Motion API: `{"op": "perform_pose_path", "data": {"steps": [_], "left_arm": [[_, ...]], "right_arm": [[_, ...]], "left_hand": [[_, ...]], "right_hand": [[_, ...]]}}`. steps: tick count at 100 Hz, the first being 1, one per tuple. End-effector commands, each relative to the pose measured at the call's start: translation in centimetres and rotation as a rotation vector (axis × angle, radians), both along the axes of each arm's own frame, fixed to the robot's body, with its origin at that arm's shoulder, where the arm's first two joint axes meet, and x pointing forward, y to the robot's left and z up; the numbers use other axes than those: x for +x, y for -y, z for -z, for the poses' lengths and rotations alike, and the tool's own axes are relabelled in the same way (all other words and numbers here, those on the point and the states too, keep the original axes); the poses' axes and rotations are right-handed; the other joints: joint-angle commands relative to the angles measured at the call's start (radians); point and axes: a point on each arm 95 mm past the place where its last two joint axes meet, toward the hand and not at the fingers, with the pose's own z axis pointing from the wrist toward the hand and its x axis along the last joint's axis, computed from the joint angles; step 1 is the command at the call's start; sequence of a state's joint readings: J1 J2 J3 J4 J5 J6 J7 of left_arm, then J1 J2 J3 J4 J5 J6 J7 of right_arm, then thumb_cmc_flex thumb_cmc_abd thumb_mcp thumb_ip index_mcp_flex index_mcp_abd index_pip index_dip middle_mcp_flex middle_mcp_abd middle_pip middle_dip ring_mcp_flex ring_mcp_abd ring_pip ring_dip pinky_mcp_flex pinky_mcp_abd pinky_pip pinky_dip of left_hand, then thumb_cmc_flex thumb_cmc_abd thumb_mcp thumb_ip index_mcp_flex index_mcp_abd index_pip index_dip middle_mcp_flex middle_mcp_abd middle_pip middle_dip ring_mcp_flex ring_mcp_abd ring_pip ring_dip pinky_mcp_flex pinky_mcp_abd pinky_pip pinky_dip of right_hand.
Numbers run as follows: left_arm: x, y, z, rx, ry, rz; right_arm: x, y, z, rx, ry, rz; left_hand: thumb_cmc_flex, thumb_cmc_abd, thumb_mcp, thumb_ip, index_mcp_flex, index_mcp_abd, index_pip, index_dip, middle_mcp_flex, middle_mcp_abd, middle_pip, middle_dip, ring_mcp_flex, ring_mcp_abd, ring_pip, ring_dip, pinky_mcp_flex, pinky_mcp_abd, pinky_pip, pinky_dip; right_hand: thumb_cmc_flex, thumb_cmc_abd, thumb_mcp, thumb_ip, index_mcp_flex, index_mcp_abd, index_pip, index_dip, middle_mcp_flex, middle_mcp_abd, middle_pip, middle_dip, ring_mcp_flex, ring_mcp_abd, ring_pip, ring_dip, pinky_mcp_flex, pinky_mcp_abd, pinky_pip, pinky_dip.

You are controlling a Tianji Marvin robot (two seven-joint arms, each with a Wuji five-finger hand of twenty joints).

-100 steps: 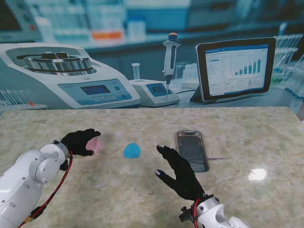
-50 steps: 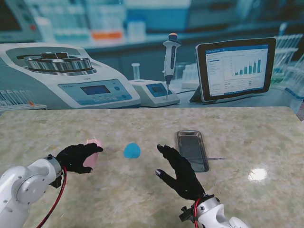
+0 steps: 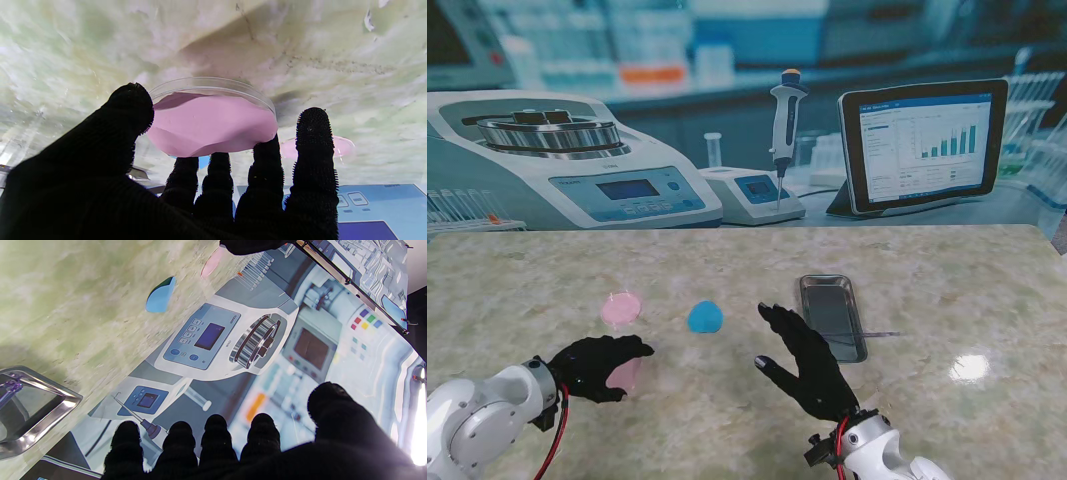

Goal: Line a culture dish with filter paper and press it flat with a glass rod

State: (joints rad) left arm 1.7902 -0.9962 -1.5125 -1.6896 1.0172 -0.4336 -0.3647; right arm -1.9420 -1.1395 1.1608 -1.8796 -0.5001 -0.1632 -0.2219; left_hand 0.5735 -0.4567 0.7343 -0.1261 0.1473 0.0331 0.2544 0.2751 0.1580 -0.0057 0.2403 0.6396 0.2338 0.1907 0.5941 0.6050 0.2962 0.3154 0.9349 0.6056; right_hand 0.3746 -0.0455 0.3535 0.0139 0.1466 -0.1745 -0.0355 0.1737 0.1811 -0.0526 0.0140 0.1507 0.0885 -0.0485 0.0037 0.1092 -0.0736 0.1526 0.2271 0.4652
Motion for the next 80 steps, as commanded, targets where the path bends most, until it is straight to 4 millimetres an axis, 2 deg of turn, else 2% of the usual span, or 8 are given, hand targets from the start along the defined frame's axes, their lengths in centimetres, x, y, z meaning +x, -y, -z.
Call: {"op": "perform_pose_path", "data": {"steps": [1,80], "left_arm": [[-0.6,0.2,0.5,0.008,-0.016,0.013],[-2.5,0.8,1.9,0.023,0.01,0.044]], "right_arm": [[-0.3,-0.2,-0.1,0.011,-0.005,0.002],[-0.4,-0.1,-0.3,0.011,-0.001,0.007]], "left_hand": [[0.121,0.034,0.067,0.043,0.007,0.029,0.022,-0.015,0.002,0.022,0.007,-0.008,0.076,-0.078,0.127,0.049,0.013,-0.012,0.037,-0.018],[0.106,0.044,0.057,0.043,-0.004,0.03,-0.011,-0.035,-0.014,0.018,-0.024,-0.008,0.037,-0.105,0.094,0.03,-0.02,-0.014,0.019,-0.029]], "right_hand": [[0.013,0.007,-0.003,-0.012,0.012,-0.03,0.001,0.019,-0.026,-0.038,-0.004,0.005,-0.016,-0.011,-0.024,0.008,-0.014,0.002,0.001,0.019],[0.013,0.008,-0.003,-0.013,0.012,-0.03,0.0,0.02,-0.026,-0.039,-0.002,0.005,-0.016,-0.01,-0.023,0.008,-0.014,0.002,0.001,0.02]]}}
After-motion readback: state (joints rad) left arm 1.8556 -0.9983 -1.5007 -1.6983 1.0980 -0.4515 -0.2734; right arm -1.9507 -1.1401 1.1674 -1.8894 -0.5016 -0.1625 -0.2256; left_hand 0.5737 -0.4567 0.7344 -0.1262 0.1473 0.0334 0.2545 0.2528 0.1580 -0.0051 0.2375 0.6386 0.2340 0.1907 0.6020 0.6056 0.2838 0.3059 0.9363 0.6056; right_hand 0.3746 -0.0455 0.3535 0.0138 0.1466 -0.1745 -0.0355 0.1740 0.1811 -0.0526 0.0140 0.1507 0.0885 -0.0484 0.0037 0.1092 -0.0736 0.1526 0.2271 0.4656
